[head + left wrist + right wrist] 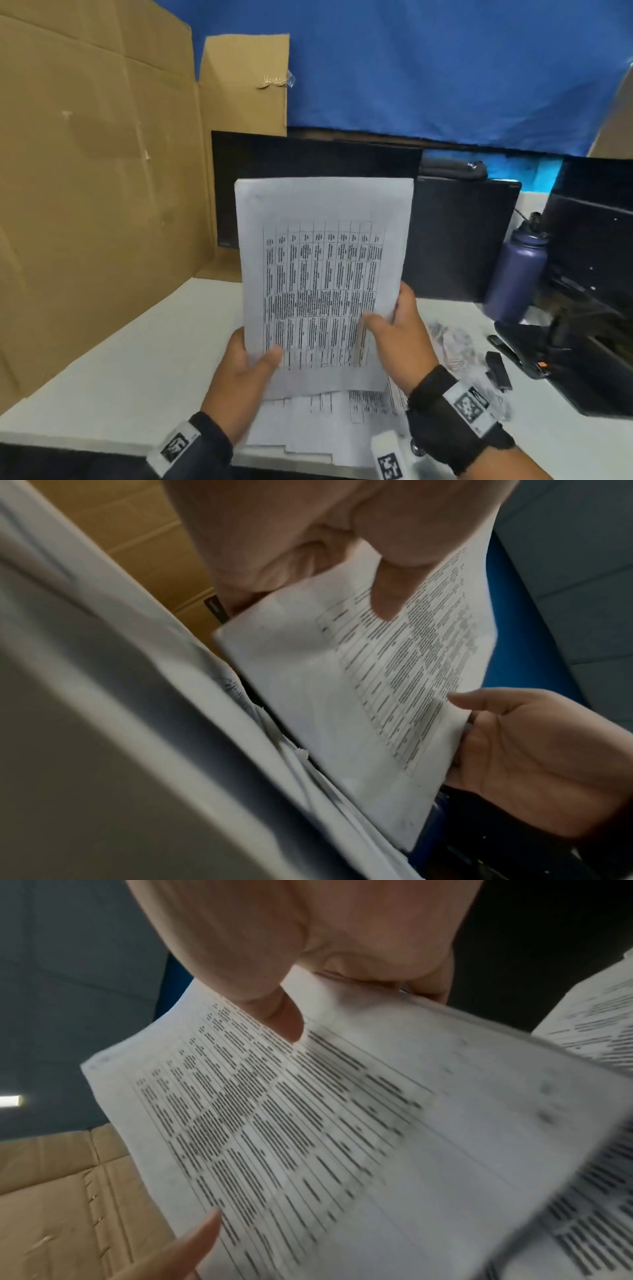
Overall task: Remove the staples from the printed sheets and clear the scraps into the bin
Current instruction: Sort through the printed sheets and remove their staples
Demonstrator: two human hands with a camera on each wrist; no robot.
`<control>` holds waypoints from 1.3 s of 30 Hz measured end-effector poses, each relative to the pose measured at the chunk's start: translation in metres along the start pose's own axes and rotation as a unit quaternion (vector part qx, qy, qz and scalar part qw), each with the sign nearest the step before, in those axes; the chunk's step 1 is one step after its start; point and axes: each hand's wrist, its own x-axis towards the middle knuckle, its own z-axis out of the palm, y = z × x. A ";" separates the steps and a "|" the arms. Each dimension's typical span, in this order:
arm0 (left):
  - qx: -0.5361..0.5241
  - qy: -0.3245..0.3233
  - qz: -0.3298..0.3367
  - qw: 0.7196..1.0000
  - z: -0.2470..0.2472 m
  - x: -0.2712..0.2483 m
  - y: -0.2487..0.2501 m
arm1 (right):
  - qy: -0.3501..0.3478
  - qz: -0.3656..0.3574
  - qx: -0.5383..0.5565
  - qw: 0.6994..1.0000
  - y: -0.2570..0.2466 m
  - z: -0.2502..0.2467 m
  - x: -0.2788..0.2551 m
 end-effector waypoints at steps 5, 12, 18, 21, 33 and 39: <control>-0.036 0.026 0.027 0.999 -0.008 0.010 0.004 | 0.043 -0.078 0.003 0.996 -0.025 -0.005 0.009; -0.075 0.061 0.022 0.995 0.001 0.011 0.010 | 0.099 -0.261 -0.131 0.951 -0.081 -0.031 0.040; -0.070 -0.011 -0.070 0.995 0.006 0.011 0.004 | 0.094 -0.211 -0.125 0.965 -0.067 -0.021 0.051; -0.006 -0.018 -0.062 0.998 0.006 0.014 -0.002 | 0.098 -0.167 -0.041 0.980 -0.045 -0.006 0.041; 0.071 0.124 -0.029 0.989 -0.006 0.022 -0.020 | 0.009 -0.046 -0.213 0.976 0.016 -0.006 0.025; -0.033 0.217 -0.031 0.975 -0.046 0.038 0.003 | -0.099 0.238 -0.487 0.835 0.065 -0.065 0.056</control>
